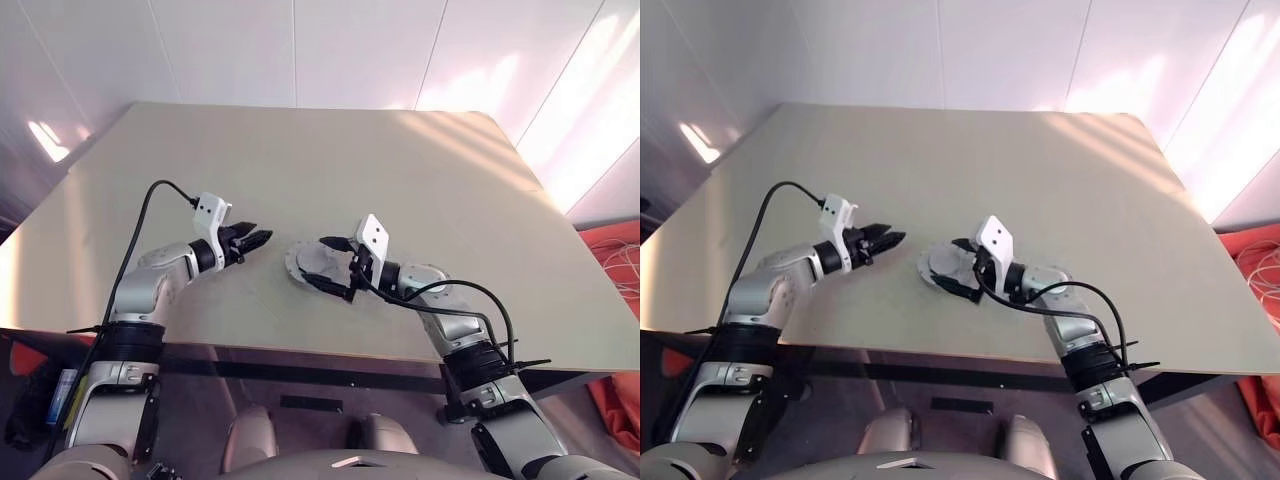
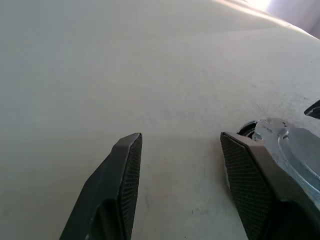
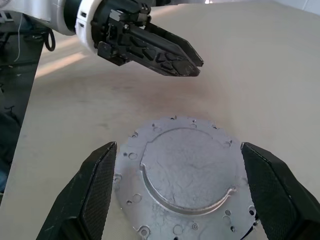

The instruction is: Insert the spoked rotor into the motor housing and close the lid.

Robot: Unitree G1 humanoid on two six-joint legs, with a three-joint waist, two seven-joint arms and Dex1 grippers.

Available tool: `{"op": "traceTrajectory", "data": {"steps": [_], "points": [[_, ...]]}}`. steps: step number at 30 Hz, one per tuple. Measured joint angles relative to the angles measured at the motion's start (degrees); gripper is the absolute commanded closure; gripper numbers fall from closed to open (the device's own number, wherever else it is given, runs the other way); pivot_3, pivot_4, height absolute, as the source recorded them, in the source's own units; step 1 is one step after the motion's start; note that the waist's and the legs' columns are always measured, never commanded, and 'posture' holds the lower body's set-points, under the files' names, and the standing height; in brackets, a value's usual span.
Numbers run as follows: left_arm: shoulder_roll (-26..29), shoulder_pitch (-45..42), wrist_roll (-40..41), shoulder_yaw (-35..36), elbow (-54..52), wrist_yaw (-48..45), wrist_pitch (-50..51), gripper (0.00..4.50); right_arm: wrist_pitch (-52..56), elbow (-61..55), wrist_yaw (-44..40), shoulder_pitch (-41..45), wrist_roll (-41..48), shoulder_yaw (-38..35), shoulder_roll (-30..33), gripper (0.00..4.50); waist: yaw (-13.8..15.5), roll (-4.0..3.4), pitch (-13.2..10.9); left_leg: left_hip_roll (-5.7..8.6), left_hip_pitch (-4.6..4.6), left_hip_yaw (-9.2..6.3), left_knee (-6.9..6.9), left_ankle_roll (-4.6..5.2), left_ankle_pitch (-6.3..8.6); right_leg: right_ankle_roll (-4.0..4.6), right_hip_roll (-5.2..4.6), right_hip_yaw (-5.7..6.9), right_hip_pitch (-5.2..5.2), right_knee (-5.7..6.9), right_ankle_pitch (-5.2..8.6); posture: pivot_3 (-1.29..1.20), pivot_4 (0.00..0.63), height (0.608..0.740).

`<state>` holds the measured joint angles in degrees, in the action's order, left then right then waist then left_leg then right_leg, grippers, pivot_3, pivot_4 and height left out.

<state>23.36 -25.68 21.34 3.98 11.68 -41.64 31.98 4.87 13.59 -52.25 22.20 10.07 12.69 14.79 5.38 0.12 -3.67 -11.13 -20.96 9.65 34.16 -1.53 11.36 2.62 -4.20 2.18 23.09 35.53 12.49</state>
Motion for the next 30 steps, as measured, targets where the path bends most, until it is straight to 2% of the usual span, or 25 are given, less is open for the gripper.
{"op": "traceTrajectory", "data": {"steps": [15, 17, 30], "points": [[0.7, 0.7, 0.0, 0.6, -1.3, 0.7, 0.4, 1.84, -6.5, 8.0, 1.5, 1.9, -2.0, -0.2, -1.3, 0.02, 0.0, 0.00, 0.0, 0.00, 0.03, 0.00, -0.01, 0.00, 0.00, 0.00, 0.00, 0.00, -0.02, 0.00, 0.00, 0.00, 0.000, 0.740], [0.7, 0.7, 0.0, 0.6, -1.3, 0.8, 0.4, 1.84, -7.2, 8.2, 1.8, 1.9, -2.2, -0.2, -1.3, 0.39, 0.0, 0.00, 0.0, 0.00, 0.03, 0.00, 0.00, 0.00, 0.00, 0.00, 0.00, 0.00, -0.02, 0.00, 0.00, 0.00, 0.000, 0.740], [0.8, 0.7, 0.0, 0.6, -1.3, 0.9, 0.4, 1.84, -8.3, 8.6, 2.4, 3.4, -4.2, 0.0, -1.1, 0.39, 0.0, 0.00, 0.0, 0.00, 0.02, 0.00, -0.03, 0.02, 0.01, 0.00, 0.00, 0.00, -0.02, -0.02, 0.00, 0.00, 0.000, 0.740]]}}
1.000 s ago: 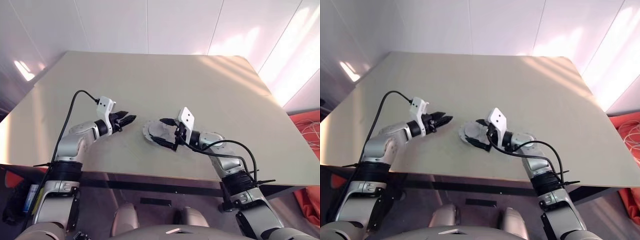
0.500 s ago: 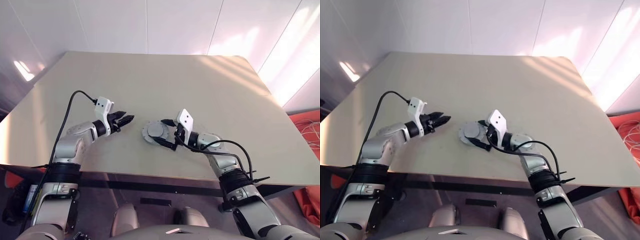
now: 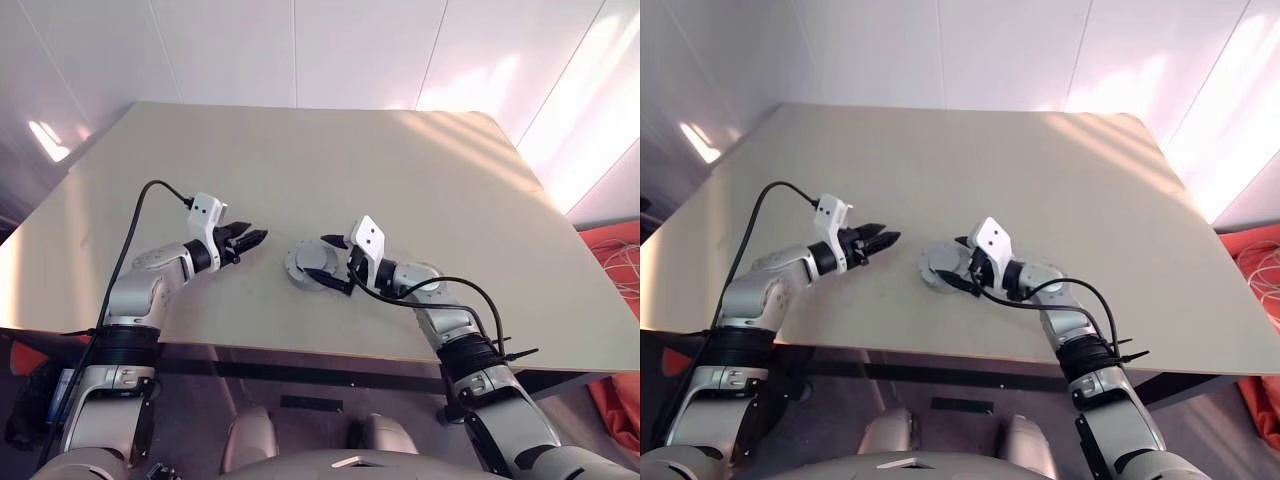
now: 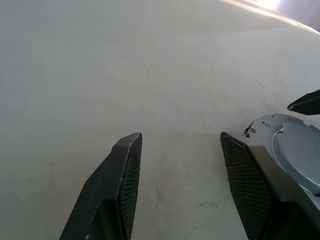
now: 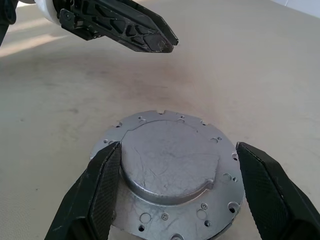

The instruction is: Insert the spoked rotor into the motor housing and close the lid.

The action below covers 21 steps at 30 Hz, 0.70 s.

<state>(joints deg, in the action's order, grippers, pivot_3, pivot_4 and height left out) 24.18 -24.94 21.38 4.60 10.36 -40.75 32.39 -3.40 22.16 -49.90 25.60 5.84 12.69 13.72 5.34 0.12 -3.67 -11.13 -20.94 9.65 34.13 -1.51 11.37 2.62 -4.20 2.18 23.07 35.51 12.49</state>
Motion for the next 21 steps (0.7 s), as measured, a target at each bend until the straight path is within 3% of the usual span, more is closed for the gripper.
{"op": "traceTrajectory", "data": {"steps": [19, 21], "points": [[0.1, 0.0, 0.0, 0.1, 0.0, 0.5, 0.0, 1.84, 4.0, -2.0, -4.7, 0.0, 0.3, 0.7, 1.0, 0.39, 0.0, 0.00, 0.0, -0.01, 0.00, 0.00, -0.01, 0.18, 0.11, 0.00, 0.00, 0.00, 0.01, -0.02, 0.00, 0.00, 0.000, 0.740], [0.2, 0.2, 0.0, 0.3, -0.2, 0.7, 0.0, 1.84, 4.0, -1.7, -4.9, 0.3, 0.2, 0.7, 0.9, 0.97, 0.0, 0.00, 0.0, -0.01, 0.01, 0.00, -0.01, 0.18, 0.11, 0.00, 0.00, 0.00, 0.01, -0.02, 0.00, 0.00, 0.000, 0.740]]}}
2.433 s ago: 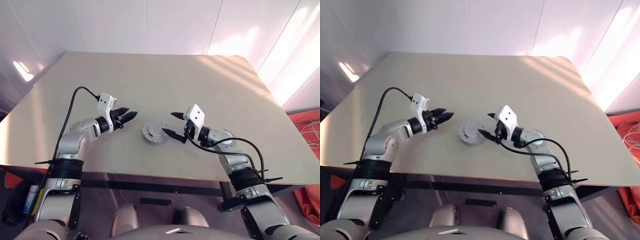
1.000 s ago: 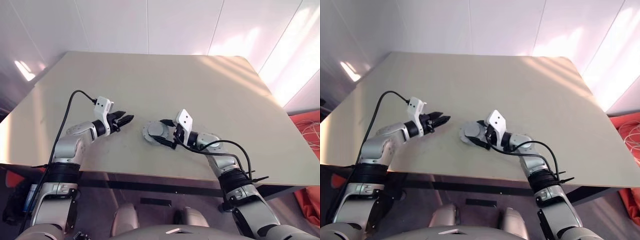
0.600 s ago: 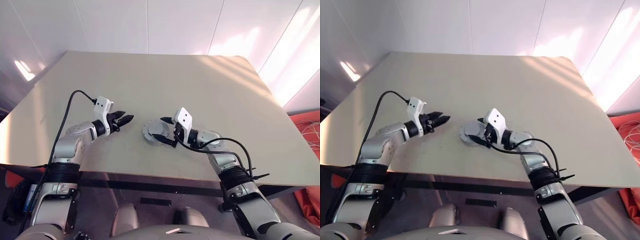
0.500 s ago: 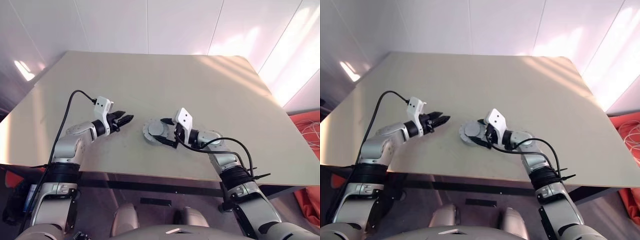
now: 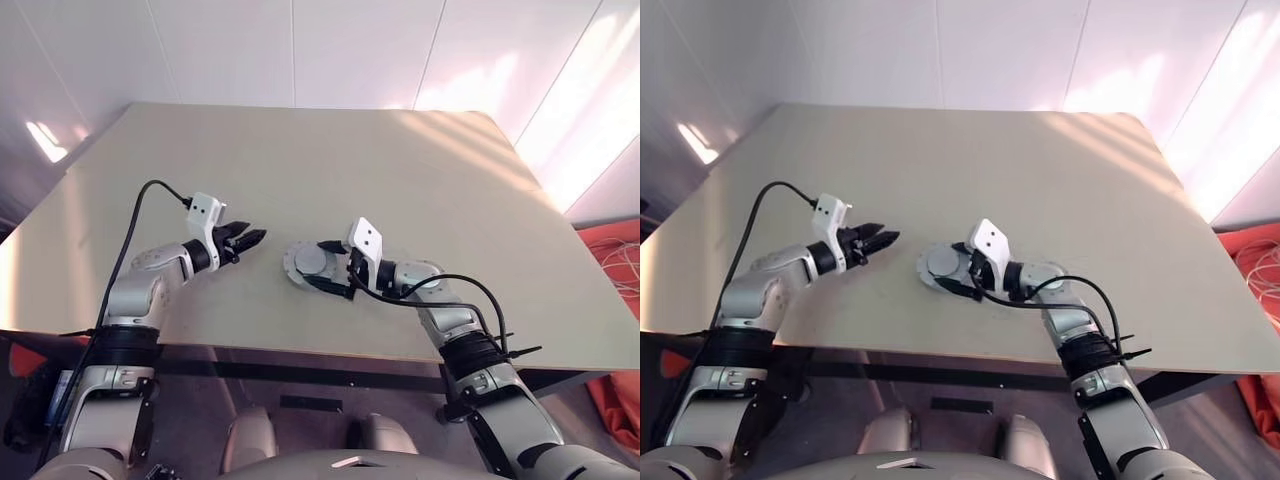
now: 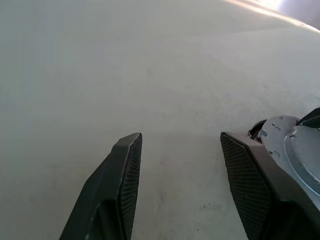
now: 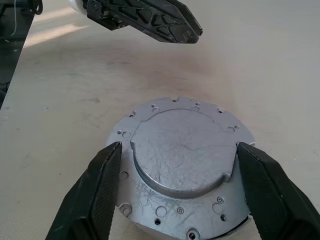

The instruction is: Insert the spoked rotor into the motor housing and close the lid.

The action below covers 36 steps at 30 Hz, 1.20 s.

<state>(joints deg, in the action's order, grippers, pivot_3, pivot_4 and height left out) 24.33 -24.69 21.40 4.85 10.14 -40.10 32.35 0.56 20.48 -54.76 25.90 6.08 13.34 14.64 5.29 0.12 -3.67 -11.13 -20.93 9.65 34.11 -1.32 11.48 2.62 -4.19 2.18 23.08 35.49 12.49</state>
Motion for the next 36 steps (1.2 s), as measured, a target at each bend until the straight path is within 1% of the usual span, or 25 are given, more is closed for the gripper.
{"op": "traceTrajectory", "data": {"steps": [1, 3, 7, 18, 21, 27, 31, 36], "points": [[0.0, 0.1, 0.0, 0.1, -0.1, 0.2, 0.0, 1.84, -0.1, 0.1, -0.1, 0.2, 0.0, -0.1, 0.0, 1.26, 0.0, 0.00, 0.0, 0.00, 0.00, 0.00, 0.00, 0.00, 0.00, 0.00, 0.00, 0.00, 0.00, 0.00, 0.00, 0.00, 0.000, 0.740], [0.1, 0.1, 0.0, 0.2, -0.1, 0.4, 0.0, 1.84, -0.3, 0.2, -0.1, 0.5, 0.2, -0.2, 0.1, 1.40, -0.1, 0.00, 0.0, -0.01, 0.03, 0.01, -0.01, 0.00, 0.00, 0.00, 0.00, 0.00, 0.00, 0.00, 0.00, 0.00, 0.000, 0.740], [0.1, 0.2, 0.0, 0.3, -0.6, 0.4, 0.0, 1.84, -0.5, 0.2, -0.1, 0.9, 0.2, -0.2, 0.0, 2.61, -0.1, 0.00, 0.0, -0.01, 0.04, 0.01, -0.01, 0.00, 0.00, 0.00, 0.00, -0.01, -0.01, 0.00, 0.00, 0.00, 0.000, 0.740], [0.1, 0.3, 0.0, 0.3, -0.8, 0.4, 0.0, 1.84, -0.4, 0.7, 0.0, 1.6, 0.1, -0.1, 0.0, 2.61, -0.1, 0.00, 0.0, -0.01, 0.04, 0.01, -0.01, 0.00, 0.00, 0.00, 0.00, -0.01, -0.02, 0.00, 0.00, 0.00, 0.000, 0.740], [0.1, 0.3, 0.0, 0.3, -0.8, 0.4, 0.0, 1.84, 0.7, 0.8, 0.2, 1.9, 0.7, -0.5, -0.3, 2.04, 0.0, 0.00, 0.0, -0.01, 0.03, 0.01, -0.02, 0.00, 0.00, 0.00, 0.00, -0.01, -0.01, 0.00, 0.00, 0.00, 0.000, 0.740], [0.1, 0.3, 0.0, 0.3, -0.8, 0.4, 0.0, 1.84, 2.9, -0.2, -0.4, 2.0, 2.1, -1.3, -0.4, 0.01, 0.0, 0.00, 0.0, -0.01, -0.03, 0.01, -0.03, 0.01, 0.01, 0.00, 0.00, 0.00, 0.02, -0.06, 0.00, 0.00, 0.000, 0.740], [0.1, 0.3, 0.0, 0.3, -0.8, 0.4, 0.0, 1.84, 4.3, -1.7, 0.1, 2.1, 2.6, -1.4, -0.8, 0.01, 0.0, 0.00, 0.0, -0.01, -0.03, 0.01, -0.05, 0.01, 0.01, 0.00, 0.00, 0.00, 0.02, -0.07, 0.00, 0.00, 0.000, 0.740], [0.1, 0.3, 0.0, 0.3, -0.8, 0.4, 0.0, 1.84, 8.6, -6.6, -2.7, 0.3, 5.0, -0.9, -0.6, 0.01, 0.0, -0.01, 0.0, -0.01, -0.04, 0.01, -0.06, 0.04, 0.02, 0.00, 0.00, 0.00, 0.02, -0.10, 0.00, 0.00, 0.000, 0.740]]}}
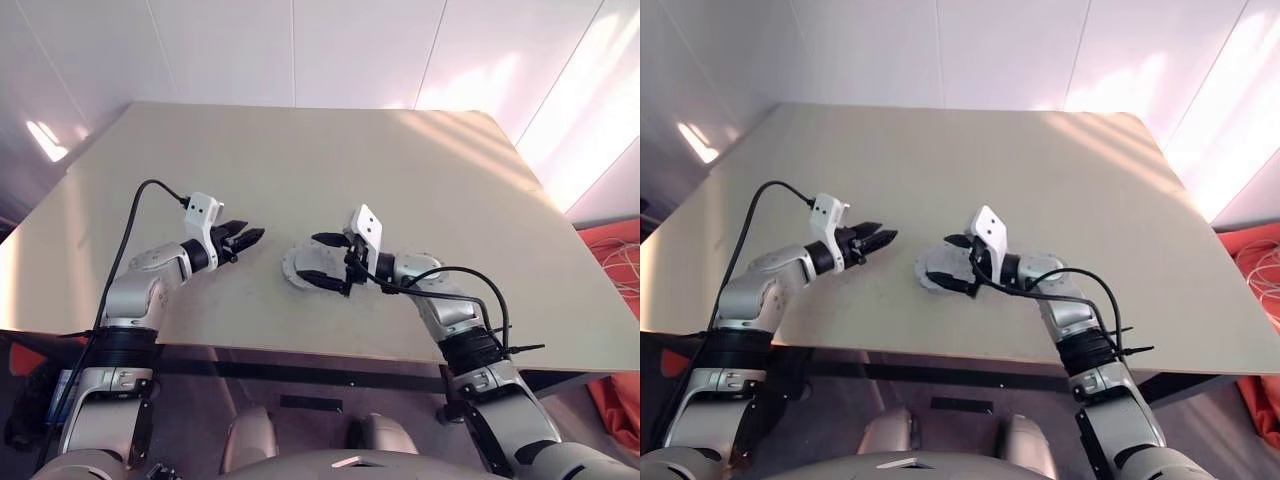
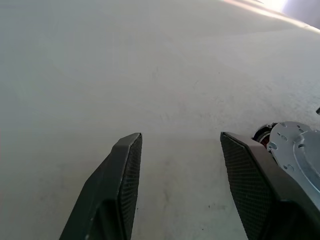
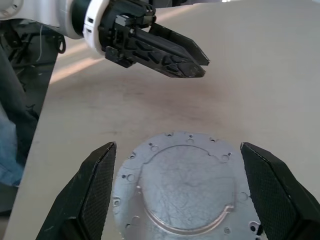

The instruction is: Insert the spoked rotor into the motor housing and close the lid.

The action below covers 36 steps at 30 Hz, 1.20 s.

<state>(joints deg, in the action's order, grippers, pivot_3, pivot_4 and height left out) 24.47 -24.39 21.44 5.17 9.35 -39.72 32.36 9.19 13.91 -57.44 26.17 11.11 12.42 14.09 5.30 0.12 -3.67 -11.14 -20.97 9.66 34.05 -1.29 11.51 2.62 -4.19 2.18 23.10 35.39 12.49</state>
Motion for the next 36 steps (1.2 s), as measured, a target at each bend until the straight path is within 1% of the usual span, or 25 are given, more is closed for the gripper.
{"op": "traceTrajectory", "data": {"steps": [9, 16, 25, 28, 30, 31, 36], "points": [[0.3, 0.6, 0.2, 0.1, -1.2, 0.0, 0.5, 1.84, 0.5, 0.8, -0.1, -0.3, -1.0, 1.5, 0.5, 0.01, 0.0, 0.00, 0.0, 0.00, 0.00, 0.00, 0.00, -0.04, -0.02, 0.00, 0.00, 0.00, 0.00, 0.00, 0.00, 0.00, 0.000, 0.740], [0.5, 2.2, 0.5, 0.8, -2.8, 0.3, 1.7, 1.84, -3.1, 5.3, 1.7, -0.1, -2.4, 1.8, -0.7, 0.01, 0.0, 0.00, 0.0, -0.01, 0.02, 0.01, -0.01, -0.03, -0.01, 0.00, 0.00, 0.00, 0.00, -0.01, 0.00, 0.00, 0.000, 0.740], [1.5, 2.6, 0.9, 1.3, -3.7, 0.6, 2.2, 1.84, -5.8, 7.6, 2.7, 0.6, -3.2, 1.8, -1.9, 0.01, -0.1, 0.00, 0.0, 0.00, 0.04, 0.01, -0.01, -0.02, -0.01, 0.00, 0.00, 0.00, -0.01, 0.00, 0.00, 0.00, 0.000, 0.740], [1.5, 2.6, 0.9, 1.3, -3.7, 0.7, 2.2, 1.84, -6.4, 8.3, 3.1, 1.0, -3.5, 1.8, -2.0, 0.63, -0.1, 0.00, 0.0, 0.00, 0.04, 0.01, -0.01, -0.02, -0.01, 0.00, 0.00, 0.00, -0.01, 0.00, 0.00, 0.00, 0.000, 0.740], [1.5, 2.6, 0.9, 1.3, -3.8, 0.8, 2.2, 1.84, -6.7, 8.8, 3.4, 1.4, -3.8, 1.8, -2.0, 1.28, -0.1, 0.00, 0.0, 0.00, 0.04, 0.01, -0.01, -0.02, -0.01, 0.00, 0.00, 0.00, -0.01, 0.00, 0.00, 0.00, 0.000, 0.740], [1.5, 2.6, 0.9, 1.3, -3.8, 0.8, 2.2, 1.84, -6.8, 8.9, 3.4, 1.4, -3.9, 1.8, -2.0, 1.39, -0.1, 0.00, 0.0, 0.00, 0.04, 0.01, -0.01, -0.02, -0.01, 0.00, 0.00, 0.00, -0.01, 0.00, 0.00, 0.00, 0.000, 0.740], [1.5, 2.6, 0.9, 1.3, -3.8, 1.0, 2.1, 1.84, -7.0, 9.1, 3.4, 1.5, -4.1, 1.8, -2.0, 1.39, -0.1, 0.00, 0.0, 0.00, 0.05, 0.01, -0.01, -0.03, -0.01, 0.00, 0.00, 0.00, -0.02, 0.01, 0.00, 0.00, 0.000, 0.740]]}}
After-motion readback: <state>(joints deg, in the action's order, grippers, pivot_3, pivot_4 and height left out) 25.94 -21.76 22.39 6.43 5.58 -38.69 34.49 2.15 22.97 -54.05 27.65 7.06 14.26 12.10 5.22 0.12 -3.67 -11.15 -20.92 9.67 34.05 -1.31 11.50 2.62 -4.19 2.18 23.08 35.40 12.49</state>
